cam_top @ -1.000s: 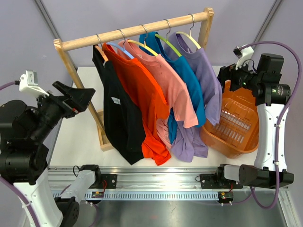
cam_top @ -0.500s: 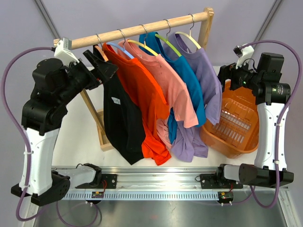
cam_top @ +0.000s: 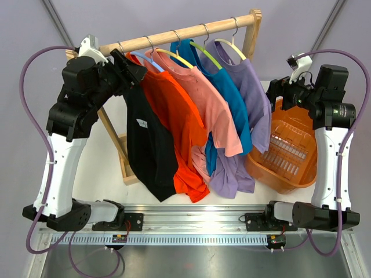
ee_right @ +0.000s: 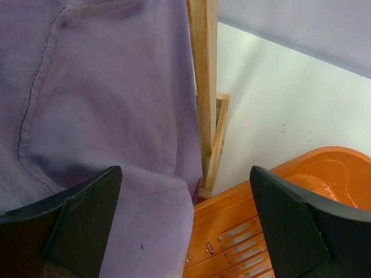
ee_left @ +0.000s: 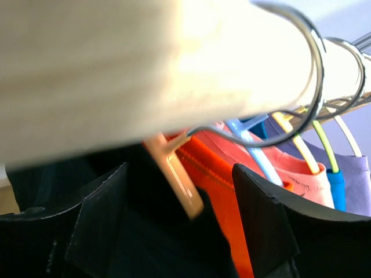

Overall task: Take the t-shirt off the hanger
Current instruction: Grab a hanger with a tshirt on it with the left arm

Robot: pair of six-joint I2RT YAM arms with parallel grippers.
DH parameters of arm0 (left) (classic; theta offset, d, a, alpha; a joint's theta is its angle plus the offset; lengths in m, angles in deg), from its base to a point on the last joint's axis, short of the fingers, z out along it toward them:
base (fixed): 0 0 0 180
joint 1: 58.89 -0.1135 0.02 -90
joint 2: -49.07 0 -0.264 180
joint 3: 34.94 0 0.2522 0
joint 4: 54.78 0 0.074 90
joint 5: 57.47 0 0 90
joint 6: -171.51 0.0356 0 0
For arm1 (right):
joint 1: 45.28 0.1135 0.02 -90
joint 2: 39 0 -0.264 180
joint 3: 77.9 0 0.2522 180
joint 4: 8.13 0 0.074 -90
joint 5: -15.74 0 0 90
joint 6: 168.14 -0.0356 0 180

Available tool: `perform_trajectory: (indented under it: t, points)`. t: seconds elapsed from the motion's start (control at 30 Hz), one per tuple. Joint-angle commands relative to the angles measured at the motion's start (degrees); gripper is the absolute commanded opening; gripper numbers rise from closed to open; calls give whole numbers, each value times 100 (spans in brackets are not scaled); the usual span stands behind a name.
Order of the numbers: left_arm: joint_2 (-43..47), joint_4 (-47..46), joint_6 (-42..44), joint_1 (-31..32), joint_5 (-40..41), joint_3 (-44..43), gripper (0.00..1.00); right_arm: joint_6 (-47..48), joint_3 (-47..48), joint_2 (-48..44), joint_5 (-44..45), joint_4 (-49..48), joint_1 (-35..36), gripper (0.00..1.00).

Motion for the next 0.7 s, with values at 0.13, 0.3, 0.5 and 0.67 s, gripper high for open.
perform_trajectory:
  t: [0.13, 0.3, 0.5, 0.67]
  points:
    - [-106, -699, -117, 20, 24, -25, 58, -83, -43, -226, -98, -364, 26, 99]
    - [25, -918, -126, 20, -99, 169, 37, -74, -17, -252, -71, -391, 26, 99]
    - [263, -1261, -20, 20, -336, 239, 2, -39, -131, -366, -19, -470, 26, 100]
    - [351, -1498, 15, 20, -459, 178, 0, -21, -158, -419, 34, -488, 17, 100]
